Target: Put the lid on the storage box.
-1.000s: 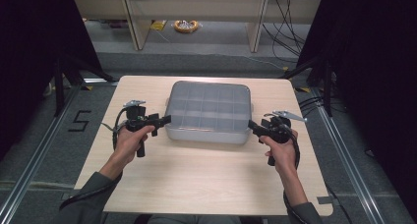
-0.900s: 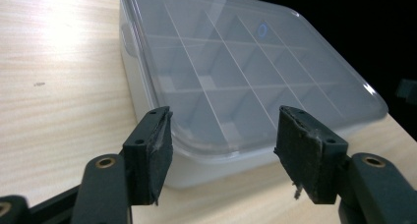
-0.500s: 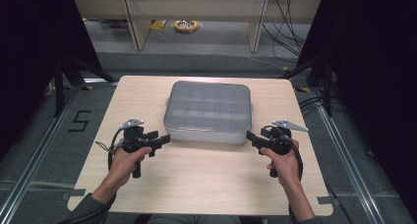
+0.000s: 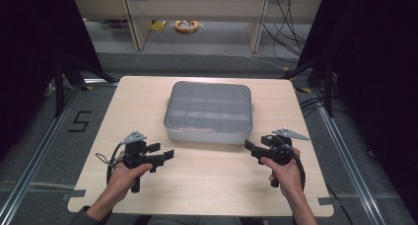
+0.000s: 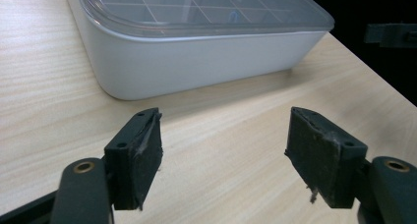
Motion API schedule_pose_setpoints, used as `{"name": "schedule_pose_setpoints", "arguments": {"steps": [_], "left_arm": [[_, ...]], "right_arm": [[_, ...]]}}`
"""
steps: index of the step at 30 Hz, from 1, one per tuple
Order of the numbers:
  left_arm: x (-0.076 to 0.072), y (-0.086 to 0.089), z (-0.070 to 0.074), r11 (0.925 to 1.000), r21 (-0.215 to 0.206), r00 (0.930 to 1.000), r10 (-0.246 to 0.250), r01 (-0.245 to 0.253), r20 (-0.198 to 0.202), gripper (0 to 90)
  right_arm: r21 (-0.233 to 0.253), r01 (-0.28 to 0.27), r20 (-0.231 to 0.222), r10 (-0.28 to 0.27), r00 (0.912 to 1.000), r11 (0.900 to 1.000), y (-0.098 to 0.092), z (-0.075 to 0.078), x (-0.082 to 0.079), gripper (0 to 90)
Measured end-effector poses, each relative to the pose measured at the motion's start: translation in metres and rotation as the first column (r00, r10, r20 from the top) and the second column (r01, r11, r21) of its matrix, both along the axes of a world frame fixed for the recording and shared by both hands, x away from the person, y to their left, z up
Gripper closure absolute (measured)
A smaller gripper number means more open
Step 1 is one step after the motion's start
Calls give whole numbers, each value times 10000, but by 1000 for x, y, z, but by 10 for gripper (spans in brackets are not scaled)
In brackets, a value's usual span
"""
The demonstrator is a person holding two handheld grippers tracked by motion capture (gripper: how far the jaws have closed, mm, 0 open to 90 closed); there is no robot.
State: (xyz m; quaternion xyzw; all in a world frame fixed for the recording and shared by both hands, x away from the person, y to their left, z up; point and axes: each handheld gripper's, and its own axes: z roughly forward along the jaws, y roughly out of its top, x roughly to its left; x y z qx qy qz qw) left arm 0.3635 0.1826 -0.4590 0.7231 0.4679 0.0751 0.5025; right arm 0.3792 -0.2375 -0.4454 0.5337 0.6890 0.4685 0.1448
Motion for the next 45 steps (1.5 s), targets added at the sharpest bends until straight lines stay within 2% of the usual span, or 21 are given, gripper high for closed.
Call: {"name": "schedule_pose_setpoints", "arguments": {"steps": [4,5,7,11,14,18,20,22,23,24,29,30,34,36,39,40,41,42,43,44,45], "left_arm": [[-8,1,-1,9999,96,9999,-103,102,76,287],[-9,1,-2,9999,91,9998,-133,132,114,286],[-13,2,-5,9997,106,9997,-231,230,37,284],[-16,2,-8,9998,75,9998,-201,201,-71,281],[-20,3,-9,9994,185,9995,-294,295,-64,279],[-25,4,-10,9991,129,9991,-397,399,-138,277],[-27,4,-10,9990,136,9990,-423,425,-146,276],[-31,4,-11,9985,179,9987,-509,511,-83,274],[-31,4,-11,9985,179,9987,-509,511,-83,274],[-33,4,-11,9985,203,9987,-499,500,-65,272],[-36,4,-12,9969,268,9973,-737,738,-59,262],[-37,3,-13,9969,226,9971,-759,758,39,259],[-41,3,-15,9957,379,9964,-843,840,65,248],[-43,2,-17,9952,409,9961,-883,884,-37,246],[-46,1,-19,9942,440,9952,-975,977,-57,245],[-49,0,-20,9945,432,9954,-954,955,-53,244],[-49,0,-20,9945,432,9954,-954,955,-53,243],[-50,0,-20,9929,442,9939,-1102,1104,-61,243],[-52,-1,-20,9936,398,9943,-1060,1062,-64,243],[-54,-1,-21,9924,530,9938,-1115,1113,12,242],[-56,-2,-21,9926,552,9941,-1087,1084,24,242]], "right_arm": [[-11,-150,-141,150,9998,9999,2,-3,-6,253],[266,-8,-414,19,9991,9996,5,-3,-9,250],[-67,-295,-284,293,9992,9995,4,-5,-12,242],[-26,-422,-253,421,9988,9991,5,-9,-16,240],[-126,-571,-539,563,9970,9983,4,-11,-21,238],[-66,-589,-594,584,9965,9982,3,-13,-28,235],[12,-544,-462,544,9974,9985,2,-15,-31,235],[343,-365,-780,390,9962,9987,3,-15,-38,235],[343,-365,-780,390,9962,9987,3,-15,-38,235],[-16,-642,-690,639,9956,9979,0,-16,-39,235],[215,-722,-520,733,9960,9972,0,-19,-44,223],[82,-824,-638,827,9945,9966,0,-19,-46,213],[384,-911,-661,935,9934,9951,4,-22,-56,170],[137,-1133,-521,1139,9921,9935,2,-23,-56,170],[214,-1178,-474,1187,9918,9928,5,-23,-63,168],[105,-1369,-238,1371,9903,9905,4,-26,-65,168],[287,-1230,-675,1247,9899,9920,5,-25,-69,168],[81,-1367,-382,1369,9898,9906,4,-28,-68,168],[81,-1367,-382,1369,9898,9906,4,-28,-68,168],[197,-1222,-733,1233,9897,9923,5,-27,-71,168],[2,-1334,-465,1333,9900,9911,3,-30,-70,168]]}}
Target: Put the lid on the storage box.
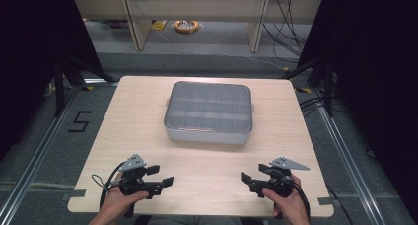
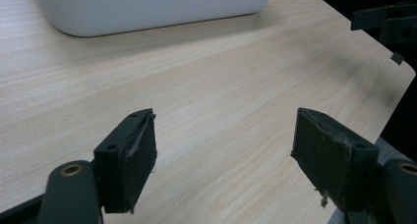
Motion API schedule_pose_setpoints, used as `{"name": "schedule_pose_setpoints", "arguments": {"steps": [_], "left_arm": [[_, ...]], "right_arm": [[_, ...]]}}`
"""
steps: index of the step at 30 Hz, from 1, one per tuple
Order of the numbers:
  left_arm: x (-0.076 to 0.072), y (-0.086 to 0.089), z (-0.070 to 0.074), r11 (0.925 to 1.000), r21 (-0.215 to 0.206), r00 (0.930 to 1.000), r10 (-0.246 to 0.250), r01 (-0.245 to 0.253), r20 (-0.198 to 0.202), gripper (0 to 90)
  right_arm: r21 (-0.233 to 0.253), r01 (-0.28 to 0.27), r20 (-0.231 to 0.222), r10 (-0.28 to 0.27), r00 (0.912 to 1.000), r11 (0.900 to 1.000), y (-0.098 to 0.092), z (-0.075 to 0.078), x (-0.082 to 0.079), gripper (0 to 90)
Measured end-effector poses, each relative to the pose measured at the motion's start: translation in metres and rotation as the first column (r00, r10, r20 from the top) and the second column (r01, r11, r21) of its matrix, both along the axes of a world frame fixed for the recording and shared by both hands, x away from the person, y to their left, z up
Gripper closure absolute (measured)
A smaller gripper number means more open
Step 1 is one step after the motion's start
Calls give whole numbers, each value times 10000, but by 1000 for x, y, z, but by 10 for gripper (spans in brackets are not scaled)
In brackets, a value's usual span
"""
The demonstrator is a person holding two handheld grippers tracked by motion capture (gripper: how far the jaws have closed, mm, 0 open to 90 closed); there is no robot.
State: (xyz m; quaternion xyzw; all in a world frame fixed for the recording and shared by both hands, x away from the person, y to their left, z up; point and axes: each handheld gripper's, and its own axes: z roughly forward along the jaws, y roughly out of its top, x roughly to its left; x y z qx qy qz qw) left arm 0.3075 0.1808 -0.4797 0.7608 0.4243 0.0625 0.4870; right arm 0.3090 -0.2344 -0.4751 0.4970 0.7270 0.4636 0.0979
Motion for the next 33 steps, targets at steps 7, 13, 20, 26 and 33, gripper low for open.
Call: {"name": "schedule_pose_setpoints", "arguments": {"steps": [7,13,20,26,33], "left_arm": [[-12,-4,-3,9997,152,9997,-196,194,111,241],[-19,-6,-7,9986,251,9989,-461,460,47,240],[-26,-5,-8,9983,347,9989,-459,458,18,240],[-33,-7,-9,9980,392,9986,-506,500,130,240],[-40,-7,-11,9971,456,9981,-607,604,61,240]], "right_arm": [[102,-131,-198,133,9997,9999,-1,-1,-13,169],[-3,-225,-226,225,9995,9997,1,-5,-24,168],[-95,-405,-494,400,9980,9991,3,-7,-35,168],[-408,-638,-263,628,9977,9971,3,-10,-43,168],[-669,-769,-542,733,9958,9948,3,-15,-55,168]]}}
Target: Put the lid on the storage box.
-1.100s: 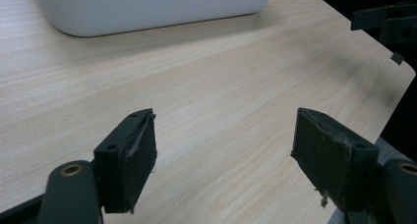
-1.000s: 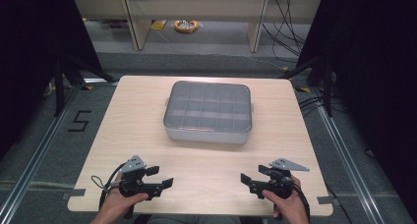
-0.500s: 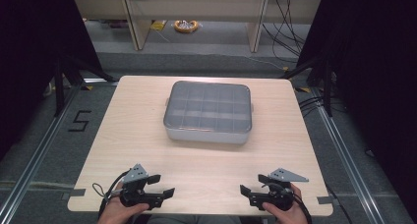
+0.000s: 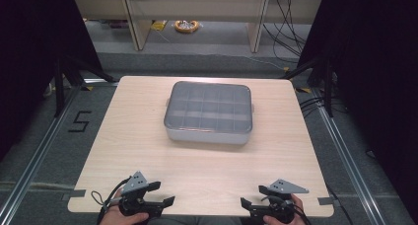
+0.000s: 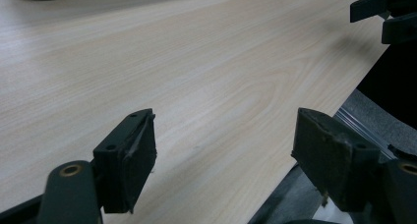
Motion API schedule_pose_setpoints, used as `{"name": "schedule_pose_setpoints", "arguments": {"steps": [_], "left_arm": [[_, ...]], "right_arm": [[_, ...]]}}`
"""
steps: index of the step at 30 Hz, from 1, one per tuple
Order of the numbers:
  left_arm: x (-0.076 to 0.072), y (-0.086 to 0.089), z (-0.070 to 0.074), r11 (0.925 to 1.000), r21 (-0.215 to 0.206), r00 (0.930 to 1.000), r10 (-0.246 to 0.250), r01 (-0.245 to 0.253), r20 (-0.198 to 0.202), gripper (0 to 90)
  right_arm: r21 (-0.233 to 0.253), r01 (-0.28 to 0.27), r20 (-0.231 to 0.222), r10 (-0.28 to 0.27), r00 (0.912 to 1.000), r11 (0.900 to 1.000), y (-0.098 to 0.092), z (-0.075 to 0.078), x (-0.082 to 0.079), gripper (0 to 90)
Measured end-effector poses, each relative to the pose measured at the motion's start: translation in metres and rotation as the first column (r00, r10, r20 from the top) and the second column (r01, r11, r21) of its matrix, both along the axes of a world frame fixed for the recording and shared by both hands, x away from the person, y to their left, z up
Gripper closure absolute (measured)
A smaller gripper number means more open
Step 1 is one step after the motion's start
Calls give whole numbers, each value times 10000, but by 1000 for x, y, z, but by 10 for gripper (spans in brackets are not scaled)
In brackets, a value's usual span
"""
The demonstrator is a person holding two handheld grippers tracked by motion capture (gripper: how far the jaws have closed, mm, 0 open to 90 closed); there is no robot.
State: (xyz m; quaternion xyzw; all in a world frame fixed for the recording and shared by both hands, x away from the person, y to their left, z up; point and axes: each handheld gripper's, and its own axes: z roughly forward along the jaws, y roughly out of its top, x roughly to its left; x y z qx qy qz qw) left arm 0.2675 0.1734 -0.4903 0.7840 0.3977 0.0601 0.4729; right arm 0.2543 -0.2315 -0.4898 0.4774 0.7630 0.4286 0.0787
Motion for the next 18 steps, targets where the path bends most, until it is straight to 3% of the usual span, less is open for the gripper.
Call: {"name": "schedule_pose_setpoints", "arguments": {"steps": [3,4,5,6,7,8,9,13,18], "left_arm": [[-3,0,0,10000,-60,10000,6,-6,-6,240],[-3,0,0,10000,86,10000,-12,12,1,240],[-4,-1,-1,10000,-63,10000,15,-15,-25,240],[-5,-1,-1,10000,-71,10000,-29,29,-42,240],[-6,-1,-1,10000,-39,10000,-34,34,-70,240],[-7,-2,-1,9999,-148,10000,-11,10,-71,240],[-7,-2,-1,9999,-155,10000,-16,16,-45,240],[-8,-1,-2,9999,-105,10000,-17,16,-85,240],[-8,-2,-2,9999,-100,10000,-48,47,-73,240]], "right_arm": [[-169,-123,-13,123,9999,9998,-1,-2,-2,168],[94,21,-251,-19,9997,10000,1,-1,-5,168],[-126,-229,112,230,9997,9997,-1,-4,-3,168],[-118,14,-209,-17,9998,9999,1,-3,-6,168],[-140,-107,-71,106,9999,9998,-1,-3,-6,168],[117,0,-305,4,9995,9999,0,-2,-9,169],[-105,-309,16,309,9995,9995,-2,-4,-7,168],[-13,-126,-237,126,9996,9999,-2,-3,-11,168],[-305,-141,-173,136,9998,9994,-3,-5,-10,168]]}}
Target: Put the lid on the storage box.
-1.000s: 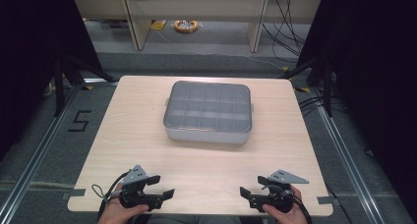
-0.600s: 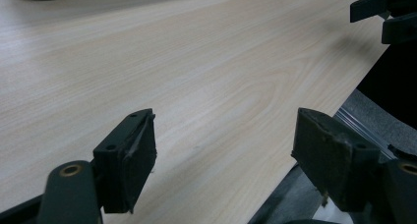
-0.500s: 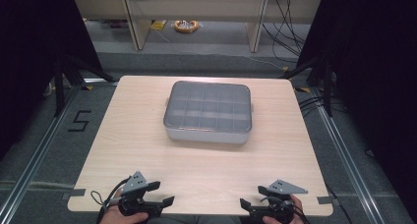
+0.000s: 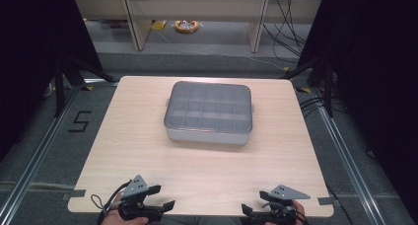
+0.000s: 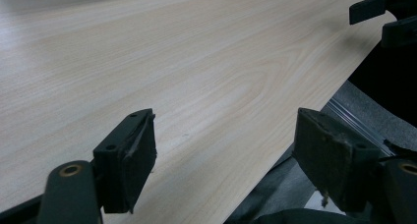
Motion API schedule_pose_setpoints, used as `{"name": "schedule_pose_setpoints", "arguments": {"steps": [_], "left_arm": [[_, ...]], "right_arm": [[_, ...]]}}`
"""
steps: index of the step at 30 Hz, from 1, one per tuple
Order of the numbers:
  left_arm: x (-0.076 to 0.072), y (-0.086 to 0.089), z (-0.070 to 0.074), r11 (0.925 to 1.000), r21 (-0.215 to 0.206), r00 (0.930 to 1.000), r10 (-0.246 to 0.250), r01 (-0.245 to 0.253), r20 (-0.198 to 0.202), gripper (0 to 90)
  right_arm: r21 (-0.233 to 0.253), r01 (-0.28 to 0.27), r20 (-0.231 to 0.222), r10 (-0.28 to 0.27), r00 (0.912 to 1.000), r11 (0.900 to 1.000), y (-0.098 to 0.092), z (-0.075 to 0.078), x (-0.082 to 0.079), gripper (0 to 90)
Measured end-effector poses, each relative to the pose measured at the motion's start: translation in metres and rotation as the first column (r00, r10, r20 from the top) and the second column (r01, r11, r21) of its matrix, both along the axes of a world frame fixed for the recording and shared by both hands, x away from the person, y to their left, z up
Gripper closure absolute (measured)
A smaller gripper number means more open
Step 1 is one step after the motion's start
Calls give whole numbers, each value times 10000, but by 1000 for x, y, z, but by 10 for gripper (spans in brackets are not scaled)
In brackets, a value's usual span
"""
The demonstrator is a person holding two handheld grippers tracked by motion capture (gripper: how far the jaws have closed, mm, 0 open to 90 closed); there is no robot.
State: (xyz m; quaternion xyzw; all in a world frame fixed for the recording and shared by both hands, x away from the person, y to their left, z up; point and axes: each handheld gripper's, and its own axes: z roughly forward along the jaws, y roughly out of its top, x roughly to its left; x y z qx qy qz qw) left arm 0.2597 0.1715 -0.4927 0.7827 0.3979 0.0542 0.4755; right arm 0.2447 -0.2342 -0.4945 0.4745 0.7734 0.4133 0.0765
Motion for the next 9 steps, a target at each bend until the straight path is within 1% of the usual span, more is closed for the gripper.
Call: {"name": "schedule_pose_setpoints", "arguments": {"steps": [1,2,3,4,5,6,7,9], "left_arm": [[0,0,0,10000,0,10000,-4,4,-7,240],[0,1,0,9999,122,10000,-30,30,-22,240],[0,1,0,9999,140,10000,-21,21,-25,240],[0,1,0,9999,138,10000,-3,3,-8,240],[0,1,0,9999,140,10000,-13,13,-28,240],[0,0,0,9999,119,10000,-5,5,-53,240],[1,1,0,9999,138,10000,-58,59,-20,240],[1,1,-1,9999,53,10000,-89,90,-40,240]], "right_arm": [[6,17,10,-17,10000,10000,0,0,0,169],[53,-112,27,111,9999,9999,-1,0,0,168],[53,-112,27,111,9999,9999,-1,0,0,168],[165,188,-322,-182,9993,9997,1,1,-2,169],[194,200,-160,-197,9997,9996,2,-1,-1,169],[141,199,-164,-196,9997,9997,1,-1,-1,169],[248,99,-66,-97,9999,9996,1,-1,-1,169],[304,77,-203,-71,9998,9995,1,0,-2,169]]}}
